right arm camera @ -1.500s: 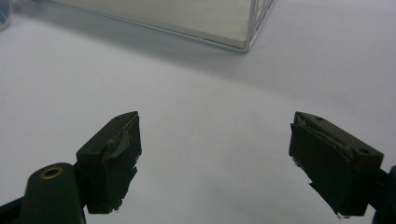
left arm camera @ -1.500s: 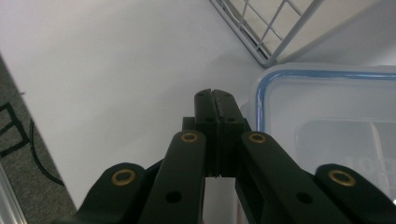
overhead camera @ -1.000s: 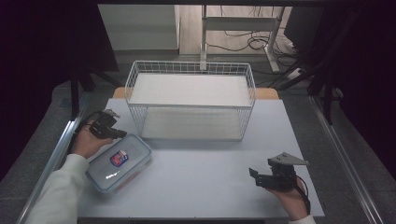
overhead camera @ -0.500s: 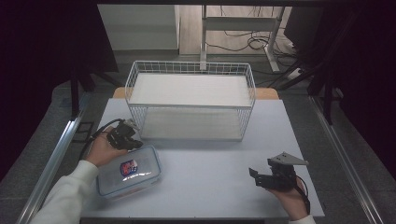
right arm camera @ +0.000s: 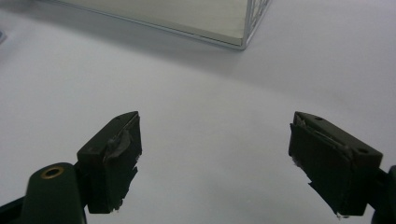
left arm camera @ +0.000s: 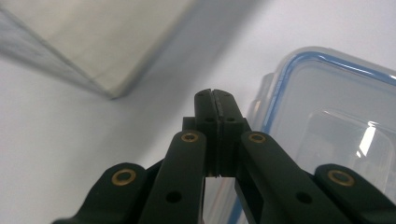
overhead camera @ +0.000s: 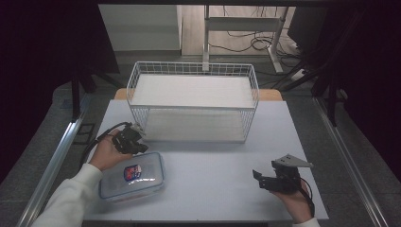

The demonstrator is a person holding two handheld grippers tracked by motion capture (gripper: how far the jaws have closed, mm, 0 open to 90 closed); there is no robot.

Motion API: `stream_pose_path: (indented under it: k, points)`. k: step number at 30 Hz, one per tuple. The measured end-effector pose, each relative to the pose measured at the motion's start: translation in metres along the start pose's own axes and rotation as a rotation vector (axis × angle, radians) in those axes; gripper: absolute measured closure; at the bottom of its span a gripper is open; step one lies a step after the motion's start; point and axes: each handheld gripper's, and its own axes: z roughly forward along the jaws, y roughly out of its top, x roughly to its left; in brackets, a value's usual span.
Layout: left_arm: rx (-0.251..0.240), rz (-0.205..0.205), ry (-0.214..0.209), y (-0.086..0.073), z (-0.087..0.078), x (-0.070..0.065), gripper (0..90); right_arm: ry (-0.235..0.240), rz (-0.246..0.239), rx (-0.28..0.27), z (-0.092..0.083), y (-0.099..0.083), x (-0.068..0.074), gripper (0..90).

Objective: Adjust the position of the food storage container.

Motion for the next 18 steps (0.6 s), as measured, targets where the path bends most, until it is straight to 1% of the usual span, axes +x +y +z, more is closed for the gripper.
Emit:
stream_pose_path:
  k: [1, 3, 4, 5, 6, 7, 8, 9, 10, 11, 12, 15, 16, 17, 18]
  points:
    - [0.0, 0.0, 0.0, 0.0, 0.0, 0.0, 90.0, 0.0, 0.0, 0.0, 0.0, 0.0, 0.0, 17.7]
    - [-0.022, -0.029, 0.02, -0.004, -0.011, 0.005, 90.0, -0.002, 0.004, -0.002, -0.001, 0.0, -0.001, 17.6]
    - [-0.038, -0.054, 0.04, -0.009, -0.02, 0.009, 90.0, -0.001, 0.003, -0.003, -0.001, 0.0, -0.001, 17.6]
    - [-0.056, -0.091, 0.072, -0.017, -0.034, 0.013, 90.0, 0.0, 0.002, -0.004, -0.001, 0.0, -0.001, 17.6]
    - [-0.056, -0.091, 0.072, -0.017, -0.034, 0.013, 90.0, 0.0, 0.002, -0.004, -0.001, 0.0, -0.001, 17.6]
    - [-0.059, -0.112, 0.09, -0.023, -0.042, 0.014, 90.0, 0.002, 0.0, -0.004, -0.001, 0.0, -0.001, 17.6]
    - [-0.06, -0.125, 0.108, -0.03, -0.049, 0.015, 90.0, 0.002, -0.001, -0.005, -0.002, 0.0, -0.001, 17.6]
    - [-0.061, -0.159, 0.143, -0.046, -0.062, 0.016, 90.0, 0.003, 0.0, -0.008, -0.002, 0.001, -0.001, 17.6]
    - [-0.061, -0.159, 0.143, -0.046, -0.062, 0.016, 90.0, 0.003, 0.0, -0.008, -0.002, 0.001, -0.001, 17.6]
    - [-0.06, -0.187, 0.159, -0.058, -0.069, 0.016, 90.0, 0.003, -0.001, -0.009, -0.003, 0.001, -0.001, 17.6]
    - [-0.063, -0.206, 0.165, -0.067, -0.073, 0.016, 90.0, 0.003, 0.0, -0.011, -0.003, 0.001, -0.002, 17.7]
    - [-0.065, -0.247, 0.181, -0.093, -0.081, 0.012, 90.0, 0.003, 0.0, -0.011, -0.003, 0.002, -0.002, 17.7]
    - [-0.06, -0.264, 0.196, -0.103, -0.083, 0.01, 90.0, 0.004, 0.0, -0.011, -0.003, 0.002, -0.002, 17.6]
    - [-0.052, -0.292, 0.212, -0.116, -0.086, 0.008, 90.0, 0.003, 0.001, -0.011, -0.002, 0.003, -0.001, 17.6]
    - [-0.052, -0.292, 0.212, -0.116, -0.086, 0.008, 90.0, 0.003, 0.001, -0.011, -0.002, 0.003, -0.001, 17.6]
